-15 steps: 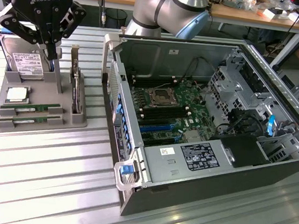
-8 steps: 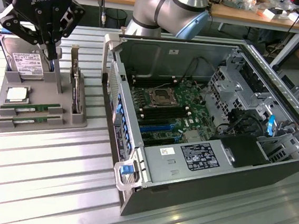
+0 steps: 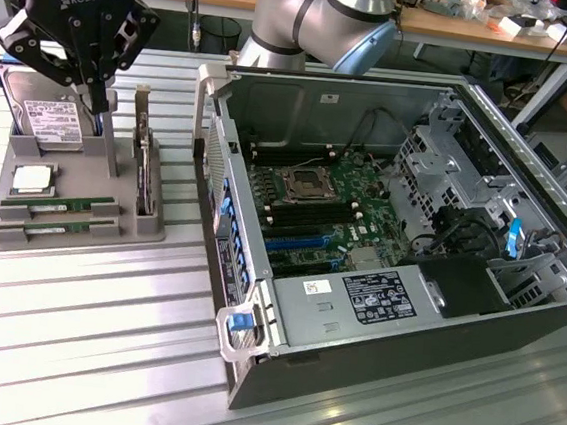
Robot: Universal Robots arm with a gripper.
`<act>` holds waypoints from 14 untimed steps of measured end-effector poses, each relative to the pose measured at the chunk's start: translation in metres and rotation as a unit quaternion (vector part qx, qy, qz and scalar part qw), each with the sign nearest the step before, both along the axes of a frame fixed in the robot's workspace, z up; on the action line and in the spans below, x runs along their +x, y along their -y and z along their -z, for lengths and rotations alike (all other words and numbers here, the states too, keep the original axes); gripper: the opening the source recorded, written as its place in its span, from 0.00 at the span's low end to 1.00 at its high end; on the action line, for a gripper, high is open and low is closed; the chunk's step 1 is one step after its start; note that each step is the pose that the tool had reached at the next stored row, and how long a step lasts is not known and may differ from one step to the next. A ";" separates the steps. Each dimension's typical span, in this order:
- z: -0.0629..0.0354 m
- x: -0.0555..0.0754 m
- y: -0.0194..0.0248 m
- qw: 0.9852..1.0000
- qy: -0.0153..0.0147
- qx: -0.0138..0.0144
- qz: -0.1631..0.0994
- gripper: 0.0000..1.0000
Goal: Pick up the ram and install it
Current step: 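Pick up the ram and move it above insertion slot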
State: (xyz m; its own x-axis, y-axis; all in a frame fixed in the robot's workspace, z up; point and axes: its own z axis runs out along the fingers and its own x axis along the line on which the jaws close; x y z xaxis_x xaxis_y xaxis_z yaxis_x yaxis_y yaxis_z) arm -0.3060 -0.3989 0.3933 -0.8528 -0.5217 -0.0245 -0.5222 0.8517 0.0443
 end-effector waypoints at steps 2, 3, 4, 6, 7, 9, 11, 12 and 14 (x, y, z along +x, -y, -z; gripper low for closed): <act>0.0000 0.000 0.0000 1.000 0.000 0.000 -0.008 0.11; 0.0000 0.000 0.0000 1.000 0.000 0.000 -0.011 0.11; 0.0000 0.000 0.0000 1.000 0.000 0.000 -0.014 0.11; 0.0000 0.000 0.0000 1.000 0.000 0.000 -0.022 0.11; 0.0000 0.000 0.0000 1.000 0.000 0.000 -0.027 0.11; 0.0000 0.000 0.0000 0.999 0.000 0.000 -0.037 0.11; 0.0000 0.000 0.0000 0.999 0.000 0.000 -0.045 0.11; 0.0000 0.000 0.0000 0.999 0.000 0.000 -0.050 0.11; 0.0000 0.000 0.0000 0.998 0.000 0.000 -0.061 0.11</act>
